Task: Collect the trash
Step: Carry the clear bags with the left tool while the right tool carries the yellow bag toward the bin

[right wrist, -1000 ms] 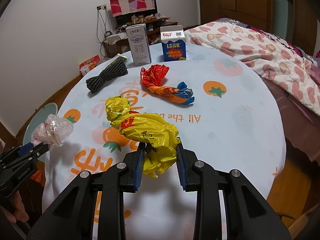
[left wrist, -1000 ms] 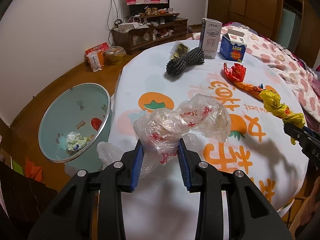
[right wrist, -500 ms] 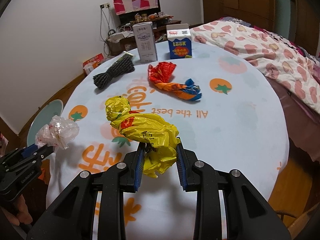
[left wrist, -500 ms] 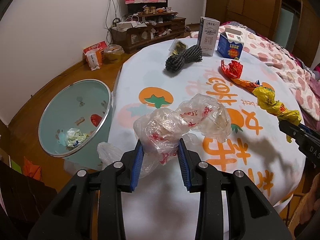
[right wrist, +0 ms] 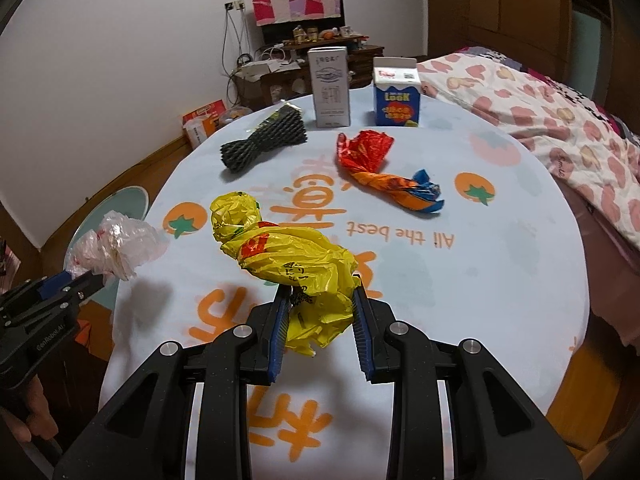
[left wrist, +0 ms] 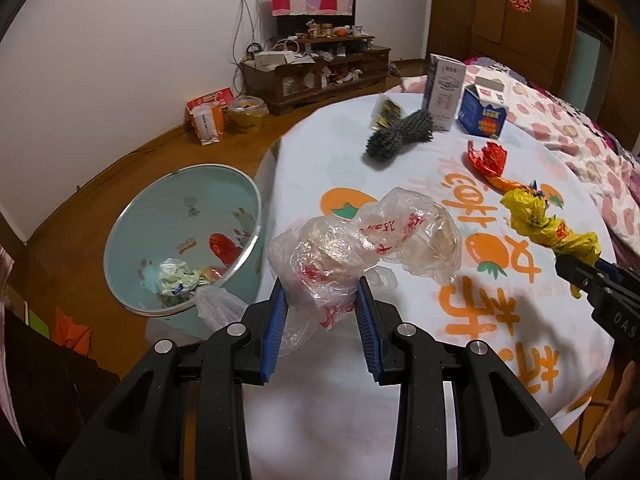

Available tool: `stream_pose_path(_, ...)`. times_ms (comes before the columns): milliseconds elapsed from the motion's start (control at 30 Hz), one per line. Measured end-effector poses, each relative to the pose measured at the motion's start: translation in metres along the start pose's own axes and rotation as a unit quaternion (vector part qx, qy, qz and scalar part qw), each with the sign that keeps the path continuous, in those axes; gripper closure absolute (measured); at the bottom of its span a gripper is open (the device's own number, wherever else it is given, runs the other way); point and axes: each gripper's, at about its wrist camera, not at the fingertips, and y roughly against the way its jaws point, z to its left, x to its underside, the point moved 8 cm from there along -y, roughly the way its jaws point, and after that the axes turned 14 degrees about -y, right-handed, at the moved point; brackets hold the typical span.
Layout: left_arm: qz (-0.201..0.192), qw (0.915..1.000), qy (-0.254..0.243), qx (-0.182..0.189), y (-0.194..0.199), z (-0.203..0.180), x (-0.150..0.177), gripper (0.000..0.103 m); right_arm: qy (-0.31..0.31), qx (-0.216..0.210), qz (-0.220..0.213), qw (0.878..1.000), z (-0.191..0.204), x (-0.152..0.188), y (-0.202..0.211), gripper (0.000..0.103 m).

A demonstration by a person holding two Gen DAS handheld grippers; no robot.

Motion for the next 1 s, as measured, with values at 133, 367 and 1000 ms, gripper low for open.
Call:
stream_pose_path(133, -0.003, 0.9999, 0.009, -0.006, 0.003, 0.01, 0.001, 0.069, 0.01, -0.005, 0.001, 1.0, 0.01, 0.0, -0.002, 0.073)
stream_pose_path(367, -0.003, 0.9994, 0.025, -0.022, 0.007, 0.032, 0.004, 0.069, 0.028, -0.017, 0.007, 0.999, 0.033, 0.003, -0.007, 0.073)
stream_pose_path(1000, -0.001, 0.9971, 0.062, -0.044, 0.01, 0.072, 0.011, 0.069, 0.072, -0.055, 0.008, 0.996, 0.101, 0.0, -0.018, 0.073)
